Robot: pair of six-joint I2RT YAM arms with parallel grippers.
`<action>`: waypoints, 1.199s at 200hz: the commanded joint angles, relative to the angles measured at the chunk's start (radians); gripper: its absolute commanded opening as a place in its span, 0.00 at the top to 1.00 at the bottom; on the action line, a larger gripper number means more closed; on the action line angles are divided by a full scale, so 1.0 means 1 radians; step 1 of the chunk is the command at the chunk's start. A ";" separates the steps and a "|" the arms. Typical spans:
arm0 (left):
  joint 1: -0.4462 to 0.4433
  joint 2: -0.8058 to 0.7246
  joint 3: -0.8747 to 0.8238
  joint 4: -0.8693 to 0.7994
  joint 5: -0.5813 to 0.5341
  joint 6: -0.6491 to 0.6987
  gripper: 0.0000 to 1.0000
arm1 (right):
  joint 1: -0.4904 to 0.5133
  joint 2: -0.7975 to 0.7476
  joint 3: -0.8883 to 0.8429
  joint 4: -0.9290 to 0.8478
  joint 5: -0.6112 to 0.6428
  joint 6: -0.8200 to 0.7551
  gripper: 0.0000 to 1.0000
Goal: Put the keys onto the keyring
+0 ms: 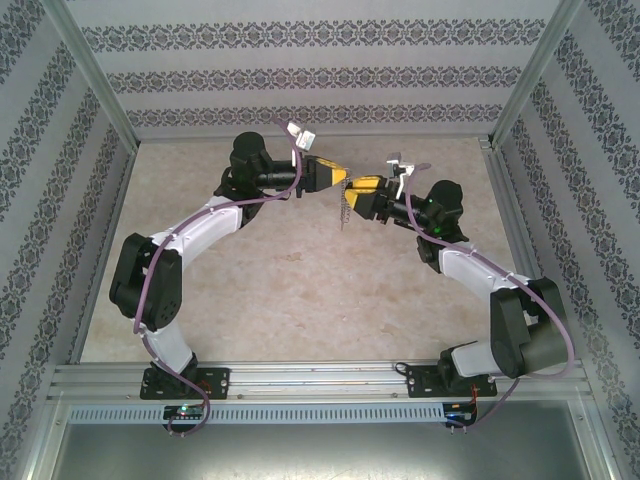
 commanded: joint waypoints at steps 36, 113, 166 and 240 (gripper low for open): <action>-0.015 -0.030 0.007 0.056 0.030 0.005 1.00 | 0.011 0.009 0.018 0.025 -0.080 -0.021 0.71; -0.015 -0.041 0.013 0.036 0.018 0.024 1.00 | -0.002 -0.002 0.001 0.014 -0.086 -0.022 0.95; -0.015 -0.070 0.004 -0.012 -0.033 0.086 1.00 | -0.004 0.001 0.003 -0.023 -0.092 -0.033 1.00; -0.031 -0.127 -0.039 -0.091 -0.145 0.209 1.00 | 0.016 0.016 0.023 -0.069 -0.059 -0.035 1.00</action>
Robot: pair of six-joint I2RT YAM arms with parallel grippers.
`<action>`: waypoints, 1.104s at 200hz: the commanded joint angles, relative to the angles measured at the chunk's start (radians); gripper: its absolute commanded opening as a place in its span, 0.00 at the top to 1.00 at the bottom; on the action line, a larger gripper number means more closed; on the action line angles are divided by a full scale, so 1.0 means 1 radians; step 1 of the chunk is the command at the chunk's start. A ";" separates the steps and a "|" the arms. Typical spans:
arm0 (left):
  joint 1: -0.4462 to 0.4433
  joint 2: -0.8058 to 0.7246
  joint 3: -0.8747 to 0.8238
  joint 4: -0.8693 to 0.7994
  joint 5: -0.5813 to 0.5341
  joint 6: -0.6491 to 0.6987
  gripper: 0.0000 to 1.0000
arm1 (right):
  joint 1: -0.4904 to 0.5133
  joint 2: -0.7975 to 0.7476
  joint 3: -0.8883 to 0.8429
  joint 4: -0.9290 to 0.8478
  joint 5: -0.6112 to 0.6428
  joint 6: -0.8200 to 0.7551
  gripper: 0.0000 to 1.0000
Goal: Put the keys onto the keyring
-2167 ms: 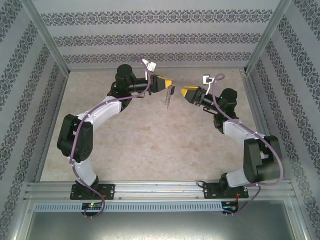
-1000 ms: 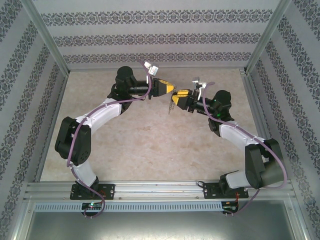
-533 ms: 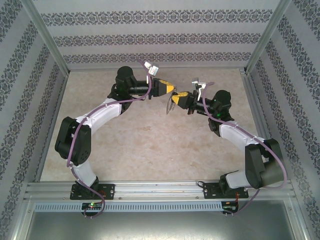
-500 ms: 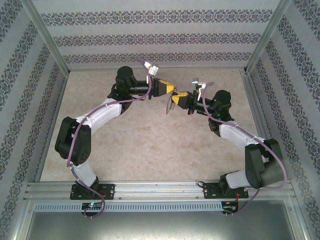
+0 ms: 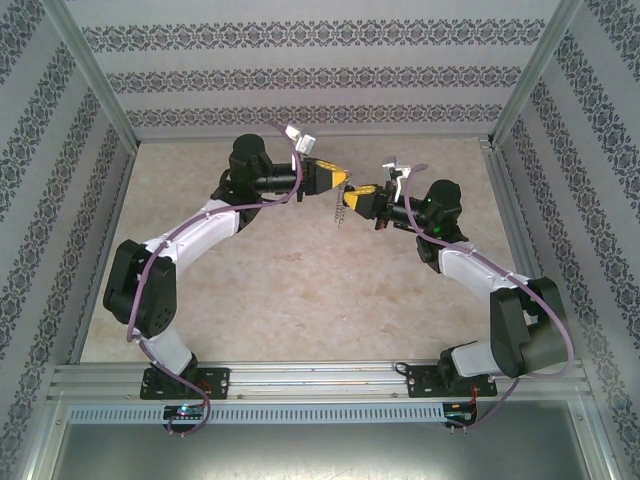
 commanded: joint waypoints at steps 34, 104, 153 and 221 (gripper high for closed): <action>-0.044 -0.101 -0.029 -0.054 -0.145 0.173 1.00 | 0.041 0.023 0.039 -0.046 0.028 -0.015 1.00; -0.057 -0.112 -0.052 -0.051 -0.177 0.194 1.00 | 0.048 0.026 0.047 -0.109 0.085 -0.050 1.00; -0.058 -0.132 -0.102 0.029 -0.222 0.153 1.00 | 0.023 0.023 0.034 -0.091 0.129 -0.022 1.00; -0.059 -0.119 -0.158 0.201 -0.238 0.039 1.00 | 0.062 0.063 0.079 -0.091 0.140 -0.005 1.00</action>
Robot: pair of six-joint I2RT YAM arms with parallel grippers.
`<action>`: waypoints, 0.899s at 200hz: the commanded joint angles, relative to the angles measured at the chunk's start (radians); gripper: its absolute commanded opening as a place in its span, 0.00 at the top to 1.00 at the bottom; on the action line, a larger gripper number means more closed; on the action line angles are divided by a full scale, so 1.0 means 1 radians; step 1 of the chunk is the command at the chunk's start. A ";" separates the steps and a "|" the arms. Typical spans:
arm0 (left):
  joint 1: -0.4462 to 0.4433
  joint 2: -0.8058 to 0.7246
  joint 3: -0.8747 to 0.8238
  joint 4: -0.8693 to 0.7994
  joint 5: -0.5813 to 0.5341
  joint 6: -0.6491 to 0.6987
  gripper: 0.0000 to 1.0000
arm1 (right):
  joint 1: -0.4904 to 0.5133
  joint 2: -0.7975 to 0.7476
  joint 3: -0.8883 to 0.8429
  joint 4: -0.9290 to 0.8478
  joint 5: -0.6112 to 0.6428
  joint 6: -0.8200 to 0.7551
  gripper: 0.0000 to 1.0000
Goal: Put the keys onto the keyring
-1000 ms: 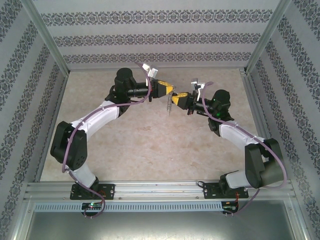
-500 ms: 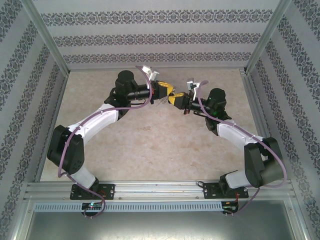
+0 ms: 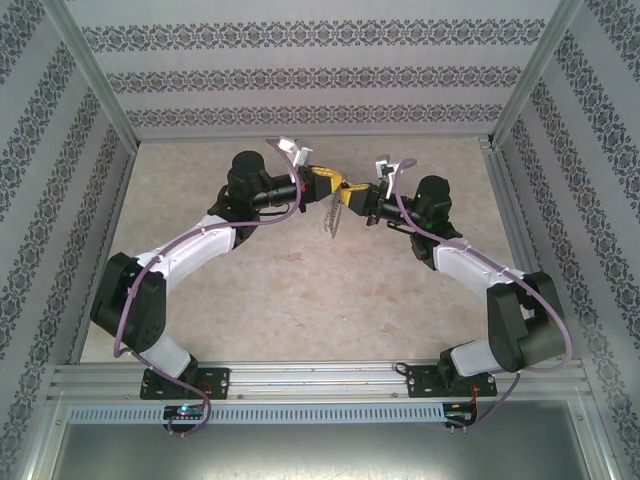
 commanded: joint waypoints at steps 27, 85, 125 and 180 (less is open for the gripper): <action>-0.017 -0.021 -0.029 0.208 -0.010 -0.085 1.00 | 0.048 0.047 0.064 0.009 0.004 0.006 1.00; -0.021 -0.011 -0.039 0.241 -0.013 -0.108 1.00 | 0.043 0.081 0.090 0.010 -0.031 0.023 1.00; -0.025 -0.004 -0.036 0.246 -0.015 -0.111 1.00 | 0.047 0.091 0.089 0.014 -0.049 0.019 1.00; -0.028 0.007 -0.030 0.246 -0.017 -0.111 1.00 | 0.080 0.093 0.143 -0.151 -0.136 -0.083 1.00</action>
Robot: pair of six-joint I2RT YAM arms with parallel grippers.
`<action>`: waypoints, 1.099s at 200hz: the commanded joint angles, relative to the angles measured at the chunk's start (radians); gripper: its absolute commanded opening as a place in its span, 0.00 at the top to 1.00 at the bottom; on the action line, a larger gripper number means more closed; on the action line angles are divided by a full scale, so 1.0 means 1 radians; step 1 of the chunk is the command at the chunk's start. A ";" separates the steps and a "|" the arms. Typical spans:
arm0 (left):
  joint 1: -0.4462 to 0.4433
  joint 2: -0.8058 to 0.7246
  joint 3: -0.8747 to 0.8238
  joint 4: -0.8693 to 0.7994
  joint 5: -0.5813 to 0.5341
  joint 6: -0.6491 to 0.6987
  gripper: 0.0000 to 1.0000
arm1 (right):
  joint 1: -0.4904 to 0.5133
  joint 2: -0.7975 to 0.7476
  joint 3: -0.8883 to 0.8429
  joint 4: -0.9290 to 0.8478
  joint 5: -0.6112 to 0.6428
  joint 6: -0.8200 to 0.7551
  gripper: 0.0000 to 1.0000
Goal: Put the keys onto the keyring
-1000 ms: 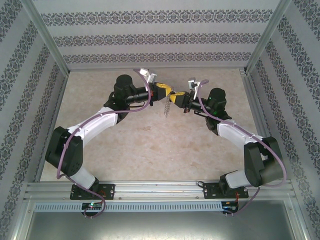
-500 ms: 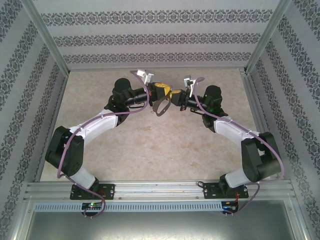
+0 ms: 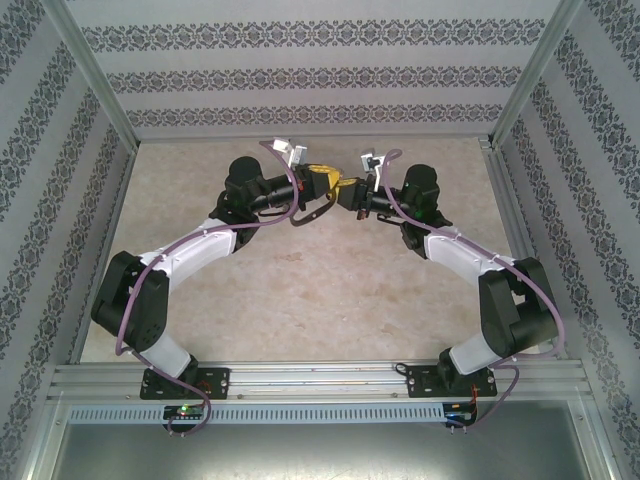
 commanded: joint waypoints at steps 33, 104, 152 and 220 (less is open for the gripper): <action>-0.030 0.003 0.021 0.111 0.038 -0.015 1.00 | 0.016 0.007 0.034 -0.148 -0.092 -0.090 1.00; -0.032 0.012 0.035 0.105 0.042 -0.014 1.00 | -0.022 -0.041 -0.001 -0.239 -0.127 -0.147 0.82; -0.033 0.011 0.033 0.106 0.045 -0.015 1.00 | -0.096 -0.147 -0.104 -0.243 -0.098 -0.148 0.59; -0.033 0.018 0.033 0.131 0.063 -0.021 1.00 | -0.169 -0.324 -0.186 -0.216 0.017 -0.098 0.59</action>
